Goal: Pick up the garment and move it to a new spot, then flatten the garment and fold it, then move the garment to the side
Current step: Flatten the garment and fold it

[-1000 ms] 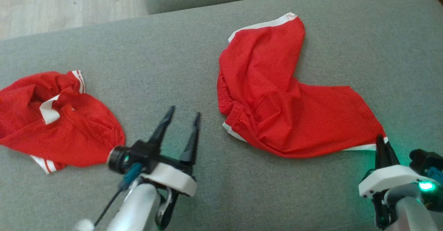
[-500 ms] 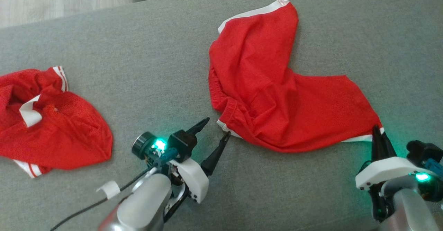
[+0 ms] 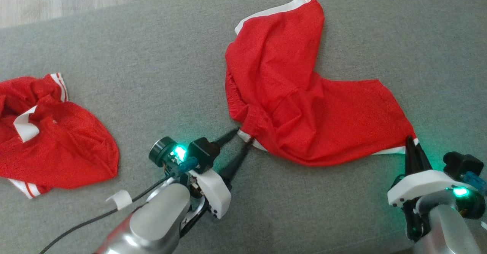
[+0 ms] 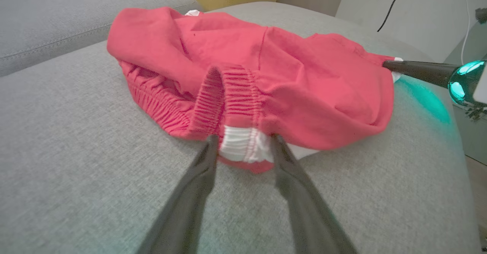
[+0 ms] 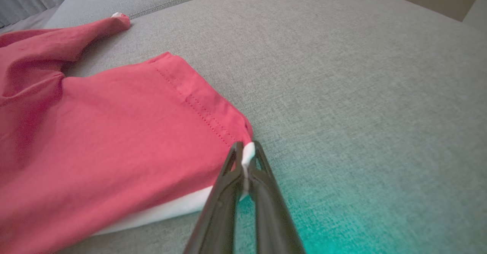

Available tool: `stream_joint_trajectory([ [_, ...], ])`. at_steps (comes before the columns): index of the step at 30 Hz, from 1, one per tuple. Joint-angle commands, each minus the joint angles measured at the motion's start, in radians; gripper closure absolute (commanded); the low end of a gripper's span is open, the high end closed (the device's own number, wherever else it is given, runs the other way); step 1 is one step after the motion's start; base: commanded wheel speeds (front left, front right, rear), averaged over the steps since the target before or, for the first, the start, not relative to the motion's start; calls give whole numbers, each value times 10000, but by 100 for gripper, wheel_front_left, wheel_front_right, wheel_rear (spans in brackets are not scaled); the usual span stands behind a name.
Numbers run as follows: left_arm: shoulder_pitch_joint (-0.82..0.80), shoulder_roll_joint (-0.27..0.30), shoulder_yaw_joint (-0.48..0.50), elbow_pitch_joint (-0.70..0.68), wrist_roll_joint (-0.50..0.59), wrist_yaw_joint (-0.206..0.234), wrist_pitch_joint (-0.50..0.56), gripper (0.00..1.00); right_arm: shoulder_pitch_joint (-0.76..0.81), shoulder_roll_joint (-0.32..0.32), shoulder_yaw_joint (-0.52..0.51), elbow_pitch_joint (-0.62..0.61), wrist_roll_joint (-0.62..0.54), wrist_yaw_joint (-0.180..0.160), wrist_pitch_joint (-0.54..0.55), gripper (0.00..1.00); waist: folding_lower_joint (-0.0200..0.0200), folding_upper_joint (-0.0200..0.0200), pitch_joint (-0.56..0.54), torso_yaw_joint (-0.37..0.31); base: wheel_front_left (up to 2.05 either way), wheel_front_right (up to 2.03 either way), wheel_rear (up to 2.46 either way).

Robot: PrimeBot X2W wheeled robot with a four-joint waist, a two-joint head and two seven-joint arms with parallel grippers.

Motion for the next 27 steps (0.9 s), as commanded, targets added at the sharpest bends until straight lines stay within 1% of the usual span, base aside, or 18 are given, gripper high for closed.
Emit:
stream_joint_trajectory([
  [1,-517,173,97,-232,-108,16,-119,100,-232,-66,265,-202,71,-7,-121,100,0,-1,2,1,0,0,0],
  [8,-711,304,-356,-102,-467,16,-281,100,-254,-66,236,-63,29,-7,-167,100,0,-1,-108,76,0,0,0],
  [12,-670,407,-405,-66,-566,17,-425,100,-253,-66,243,-132,-1,-7,-185,100,0,-1,-368,165,0,0,0],
  [15,-644,517,-341,-179,-612,52,-557,100,-292,-66,301,-307,188,-7,-100,100,0,-1,-643,263,0,0,0],
  [18,-691,681,-162,-427,-736,113,-624,100,-377,-66,419,-763,364,-7,150,100,0,-1,-963,356,0,0,0],
  [21,-872,907,72,-805,-898,152,-540,100,-545,-66,554,-1490,650,-7,648,100,0,-1,-1290,437,0,0,0],
  [24,-1249,1220,270,-1222,-1013,148,-262,100,-845,-66,587,-2456,518,-7,1280,100,0,-1,-1634,522,0,0,0],
  [27,-1885,1583,371,-1535,-1047,115,197,100,-1393,-66,587,-3297,654,-7,2060,100,0,-1,-1969,592,0,0,0],
])
